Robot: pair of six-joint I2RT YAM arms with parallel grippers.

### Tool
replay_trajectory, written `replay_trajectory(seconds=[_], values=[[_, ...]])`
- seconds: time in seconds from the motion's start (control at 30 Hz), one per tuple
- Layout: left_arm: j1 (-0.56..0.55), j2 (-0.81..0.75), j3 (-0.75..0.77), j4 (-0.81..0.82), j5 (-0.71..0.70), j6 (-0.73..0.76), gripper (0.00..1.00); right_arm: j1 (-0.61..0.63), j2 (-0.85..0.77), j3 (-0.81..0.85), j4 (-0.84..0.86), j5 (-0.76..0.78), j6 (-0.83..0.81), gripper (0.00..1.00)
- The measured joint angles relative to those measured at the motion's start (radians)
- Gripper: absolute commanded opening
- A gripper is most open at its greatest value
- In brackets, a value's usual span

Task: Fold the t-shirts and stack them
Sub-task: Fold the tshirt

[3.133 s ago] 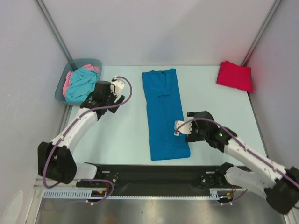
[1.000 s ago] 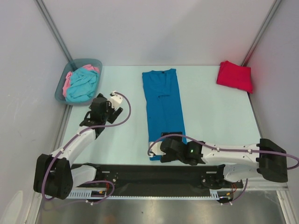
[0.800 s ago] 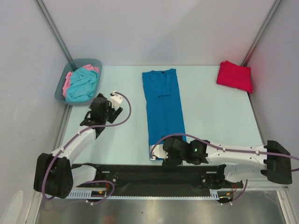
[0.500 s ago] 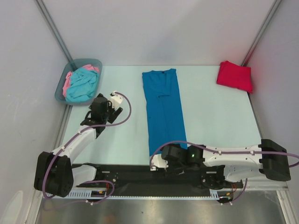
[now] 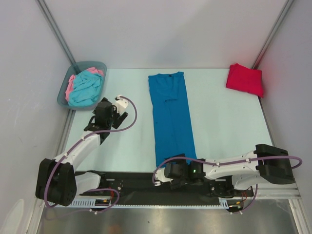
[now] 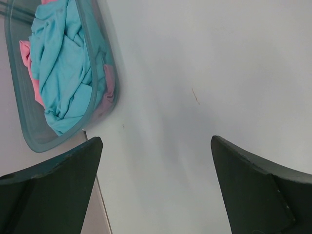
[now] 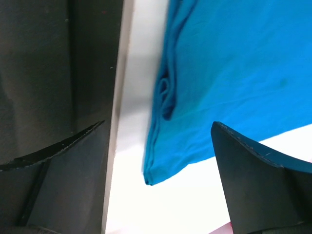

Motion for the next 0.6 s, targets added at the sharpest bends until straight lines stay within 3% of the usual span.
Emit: replay_trajectory(seconds=[0.6], values=[[0.0,0.0,0.0,0.0,0.0,0.0,1.0,0.0,-0.01,0.016,0.051,0.075,-0.04,0.9]])
